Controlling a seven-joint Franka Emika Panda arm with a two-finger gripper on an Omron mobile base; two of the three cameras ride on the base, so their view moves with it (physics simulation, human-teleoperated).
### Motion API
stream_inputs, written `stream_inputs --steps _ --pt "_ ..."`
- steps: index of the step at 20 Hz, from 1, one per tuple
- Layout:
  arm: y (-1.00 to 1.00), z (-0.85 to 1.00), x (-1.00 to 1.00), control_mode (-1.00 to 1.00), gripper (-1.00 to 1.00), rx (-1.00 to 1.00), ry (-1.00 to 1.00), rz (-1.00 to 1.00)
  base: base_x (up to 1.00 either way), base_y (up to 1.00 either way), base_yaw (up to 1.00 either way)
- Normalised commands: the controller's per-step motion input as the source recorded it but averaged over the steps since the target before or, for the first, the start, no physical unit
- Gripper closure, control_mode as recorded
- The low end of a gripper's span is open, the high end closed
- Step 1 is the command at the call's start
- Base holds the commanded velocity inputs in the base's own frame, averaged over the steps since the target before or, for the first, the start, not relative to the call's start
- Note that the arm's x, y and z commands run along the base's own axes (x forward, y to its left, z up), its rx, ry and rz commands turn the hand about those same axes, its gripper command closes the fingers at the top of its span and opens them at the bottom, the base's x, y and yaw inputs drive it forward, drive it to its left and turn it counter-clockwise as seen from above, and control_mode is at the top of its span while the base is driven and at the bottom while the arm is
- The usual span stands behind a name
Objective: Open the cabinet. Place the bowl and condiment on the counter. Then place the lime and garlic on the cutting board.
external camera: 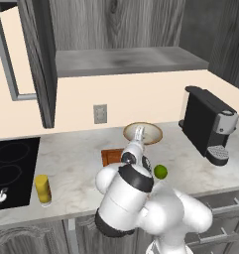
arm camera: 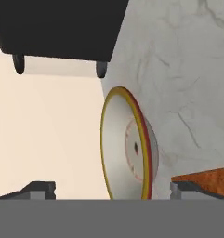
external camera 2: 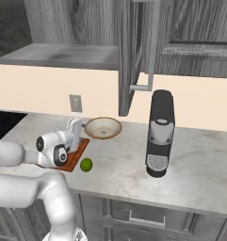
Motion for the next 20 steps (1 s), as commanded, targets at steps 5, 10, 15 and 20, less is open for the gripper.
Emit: stream_inputs --steps 5,10,15,20 --pt "0.94 0.65 -0.49 -1.00 -1.00 0.09 0.00 -0.21 0.00 0.00 0.00" --pt "1.00 0.83 -0.34 -1.00 -1.00 0.06 0.00 -0.25 0.00 0.00 0.00" --pt "0.99 0.79 -0.35 -1.00 -1.00 0.04 0.00 -0.25 0.00 0.00 0.00" --pt "0.77 0.61 -0.53 -1.00 -1.00 0.08 0.00 -0.26 0.00 0.00 0.00"
